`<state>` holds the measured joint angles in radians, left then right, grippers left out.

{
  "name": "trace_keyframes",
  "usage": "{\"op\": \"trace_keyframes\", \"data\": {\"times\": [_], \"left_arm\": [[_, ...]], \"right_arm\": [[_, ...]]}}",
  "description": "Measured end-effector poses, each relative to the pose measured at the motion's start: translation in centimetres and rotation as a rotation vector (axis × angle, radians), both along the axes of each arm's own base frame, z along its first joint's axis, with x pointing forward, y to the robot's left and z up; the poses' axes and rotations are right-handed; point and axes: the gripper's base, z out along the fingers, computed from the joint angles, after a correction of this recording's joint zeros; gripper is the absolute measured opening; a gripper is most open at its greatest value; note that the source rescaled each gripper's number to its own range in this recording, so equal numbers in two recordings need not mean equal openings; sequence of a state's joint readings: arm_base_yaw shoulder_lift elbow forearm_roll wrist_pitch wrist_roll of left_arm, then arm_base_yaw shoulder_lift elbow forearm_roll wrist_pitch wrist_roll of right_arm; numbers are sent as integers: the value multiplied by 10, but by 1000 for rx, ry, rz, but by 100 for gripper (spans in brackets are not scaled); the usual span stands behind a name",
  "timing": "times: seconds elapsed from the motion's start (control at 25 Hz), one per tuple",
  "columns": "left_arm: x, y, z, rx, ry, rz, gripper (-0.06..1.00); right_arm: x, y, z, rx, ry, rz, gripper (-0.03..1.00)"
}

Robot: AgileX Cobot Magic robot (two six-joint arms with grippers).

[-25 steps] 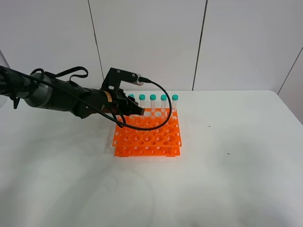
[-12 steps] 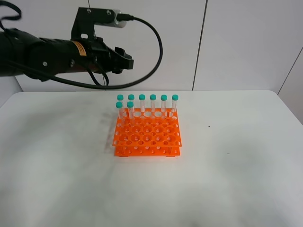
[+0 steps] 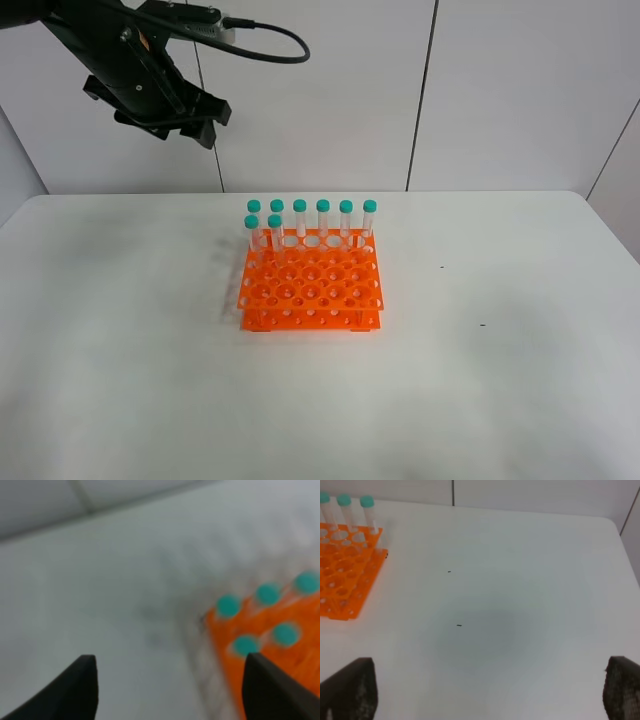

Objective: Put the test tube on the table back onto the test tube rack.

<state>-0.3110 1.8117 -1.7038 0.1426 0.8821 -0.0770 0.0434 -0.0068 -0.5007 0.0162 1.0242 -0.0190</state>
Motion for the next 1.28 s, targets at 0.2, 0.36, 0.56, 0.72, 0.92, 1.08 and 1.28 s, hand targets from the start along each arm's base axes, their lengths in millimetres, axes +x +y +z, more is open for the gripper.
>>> {"op": "trace_keyframes", "data": {"times": [0.2,0.36,0.56,0.72,0.92,1.08,1.28], "left_arm": [[9,50,-11,-40,212,96,100],[7,94,-16,-42,307,197,100],[6,128,-16,-53,309,282,100],[-12,130,-25,-49,365,290,100],[-68,127,-31,-42,438,286,100],[-133,124,-32,-40,466,283,100],[-212,121,-46,-36,469,273,100]], "right_arm": [[0,0,0,0,0,0,100],[0,0,0,0,0,0,100],[0,0,0,0,0,0,100],[0,0,0,0,0,0,100],[0,0,0,0,0,0,100],[0,0,0,0,0,0,100],[0,0,0,0,0,0,100]]}}
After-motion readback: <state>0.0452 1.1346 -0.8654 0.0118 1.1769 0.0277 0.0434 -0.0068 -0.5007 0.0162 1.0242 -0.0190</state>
